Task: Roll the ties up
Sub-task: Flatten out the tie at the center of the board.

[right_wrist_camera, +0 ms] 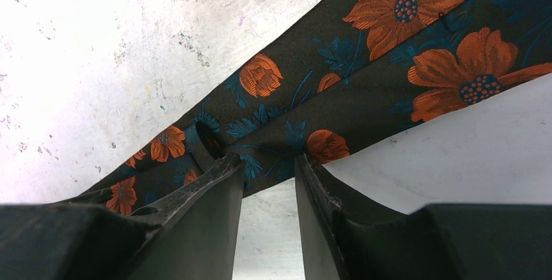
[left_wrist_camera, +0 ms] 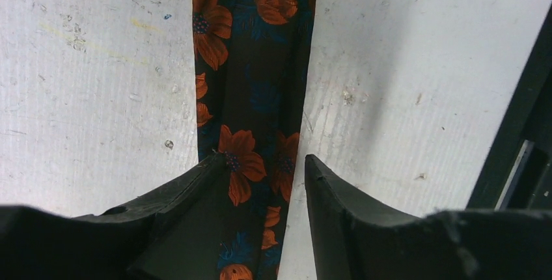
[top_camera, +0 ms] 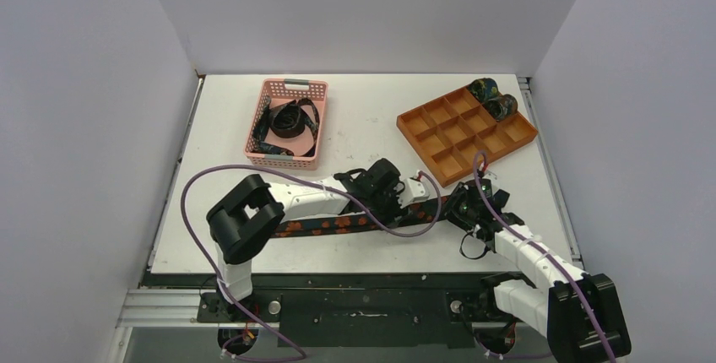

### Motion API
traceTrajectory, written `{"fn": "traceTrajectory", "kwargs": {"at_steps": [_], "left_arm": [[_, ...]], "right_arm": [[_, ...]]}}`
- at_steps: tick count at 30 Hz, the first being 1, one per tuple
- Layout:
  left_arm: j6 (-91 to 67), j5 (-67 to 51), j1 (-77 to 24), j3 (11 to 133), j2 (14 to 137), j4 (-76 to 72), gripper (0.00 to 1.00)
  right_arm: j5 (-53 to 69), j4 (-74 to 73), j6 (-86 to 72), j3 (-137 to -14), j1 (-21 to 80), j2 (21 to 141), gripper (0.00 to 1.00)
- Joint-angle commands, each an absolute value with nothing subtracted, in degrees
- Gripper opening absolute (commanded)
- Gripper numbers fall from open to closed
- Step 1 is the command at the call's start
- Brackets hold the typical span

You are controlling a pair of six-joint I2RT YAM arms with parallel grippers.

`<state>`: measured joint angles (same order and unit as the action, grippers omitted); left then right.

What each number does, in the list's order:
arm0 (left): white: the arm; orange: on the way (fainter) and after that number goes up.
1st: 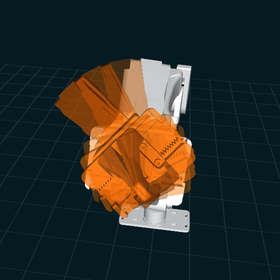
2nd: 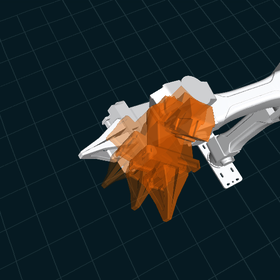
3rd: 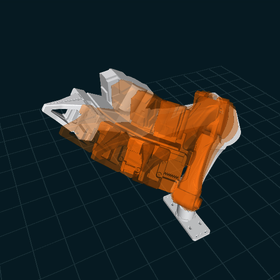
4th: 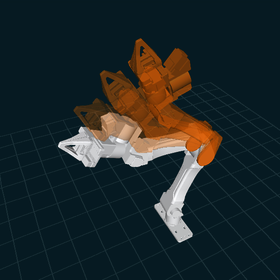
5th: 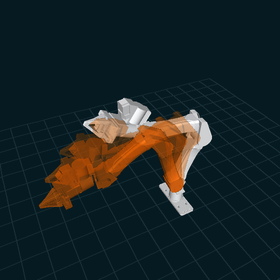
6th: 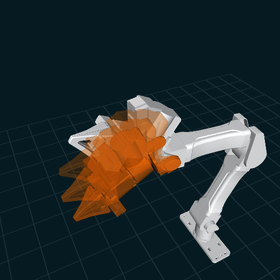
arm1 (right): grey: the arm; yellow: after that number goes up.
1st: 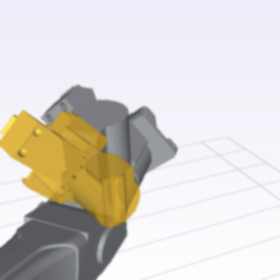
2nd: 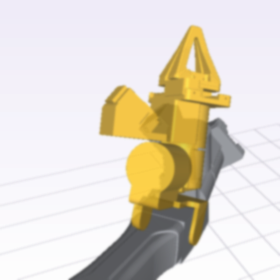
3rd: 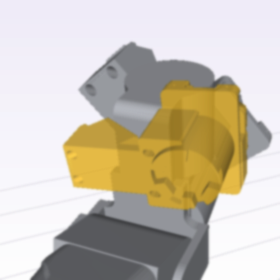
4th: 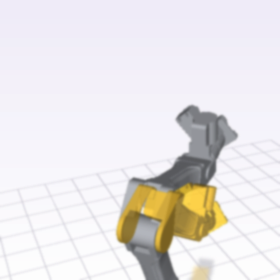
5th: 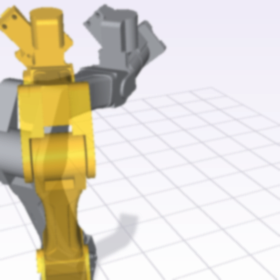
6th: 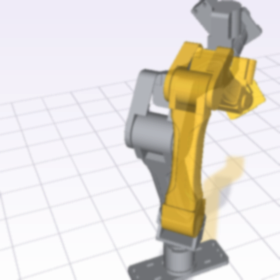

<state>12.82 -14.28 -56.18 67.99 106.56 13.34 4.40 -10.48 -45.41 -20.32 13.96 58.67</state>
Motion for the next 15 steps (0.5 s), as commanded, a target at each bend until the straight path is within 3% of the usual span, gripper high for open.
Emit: {"fn": "traceTrajectory", "kwargs": {"at_steps": [1,4,10,13,15], "left_arm": [[15.5,-12.9,-56.9,70.9,108.1,10.6,0.43],[15.9,-11.7,-57.0,71.8,109.3,10.9,0.37],[15.7,-10.2,-57.0,71.3,108.7,9.2,0.08],[15.6,-8.9,-57.5,70.4,107.5,8.6,0.00],[15.9,-7.2,-58.1,69.4,106.5,8.3,0.00]], "right_arm": [[4.8,-8.2,-44.3,-20.0,13.8,58.0,0.35],[4.9,-8.9,-44.3,-20.1,13.9,57.1,0.35],[4.9,-10.5,-44.6,-21.1,13.9,54.7,0.35],[4.1,-10.8,-44.4,-21.7,13.9,54.6,0.35],[3.2,-10.6,-43.9,-21.9,13.4,55.1,0.35]]}}
